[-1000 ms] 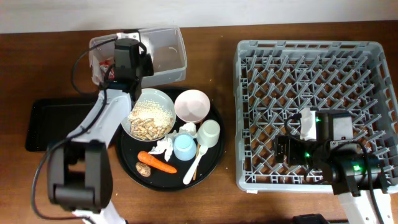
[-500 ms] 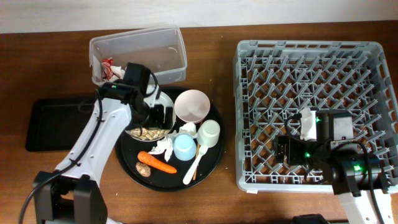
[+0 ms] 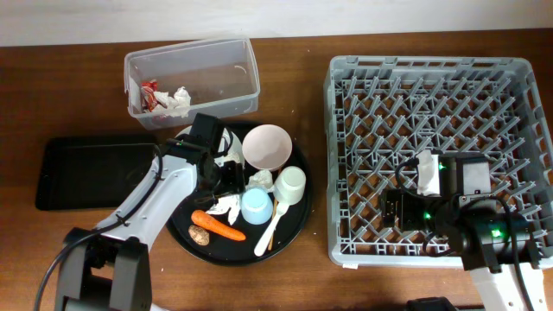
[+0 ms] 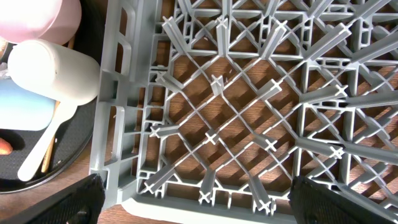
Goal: Sort waste into correct bins and load items into the dishwasher rack
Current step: 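Grasp the second tissue with the left gripper and drop it into the bin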
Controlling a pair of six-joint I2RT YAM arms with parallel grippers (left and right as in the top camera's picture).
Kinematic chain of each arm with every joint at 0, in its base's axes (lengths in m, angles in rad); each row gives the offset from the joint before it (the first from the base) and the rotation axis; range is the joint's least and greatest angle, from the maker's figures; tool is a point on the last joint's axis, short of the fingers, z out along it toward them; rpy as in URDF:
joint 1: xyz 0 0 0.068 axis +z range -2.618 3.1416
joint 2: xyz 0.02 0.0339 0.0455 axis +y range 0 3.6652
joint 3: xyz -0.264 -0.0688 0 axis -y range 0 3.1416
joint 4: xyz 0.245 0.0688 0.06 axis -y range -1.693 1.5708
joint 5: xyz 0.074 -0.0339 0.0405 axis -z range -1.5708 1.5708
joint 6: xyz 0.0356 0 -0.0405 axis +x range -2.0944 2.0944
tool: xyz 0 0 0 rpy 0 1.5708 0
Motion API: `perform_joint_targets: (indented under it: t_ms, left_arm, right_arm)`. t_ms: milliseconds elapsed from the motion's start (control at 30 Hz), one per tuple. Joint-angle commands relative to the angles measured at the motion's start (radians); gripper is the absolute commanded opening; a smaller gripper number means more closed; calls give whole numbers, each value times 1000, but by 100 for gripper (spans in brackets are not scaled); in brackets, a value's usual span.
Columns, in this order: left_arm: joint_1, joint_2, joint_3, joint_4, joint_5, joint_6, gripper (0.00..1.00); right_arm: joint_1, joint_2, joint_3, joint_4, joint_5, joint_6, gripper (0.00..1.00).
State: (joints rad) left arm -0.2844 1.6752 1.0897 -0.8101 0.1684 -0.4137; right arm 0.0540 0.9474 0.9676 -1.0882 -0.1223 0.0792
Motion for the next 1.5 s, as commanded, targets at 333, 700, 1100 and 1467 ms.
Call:
perform_joint_targets:
  t_ms: [333, 700, 1100, 1467]
  left_arm:
    - [-36, 32, -76, 40, -19, -20, 50]
    - [-35, -7, 34, -1, -34, 3, 1]
    - [113, 76, 236, 644, -412, 105, 15]
    - [172, 210, 247, 744, -236, 190, 87]
  right_arm:
    - [-2, -6, 11, 2, -9, 8, 98]
    - [-2, -6, 11, 2, -9, 8, 98]
    - [-2, -6, 11, 2, -9, 8, 98]
    - [-2, -6, 11, 2, -9, 8, 98]
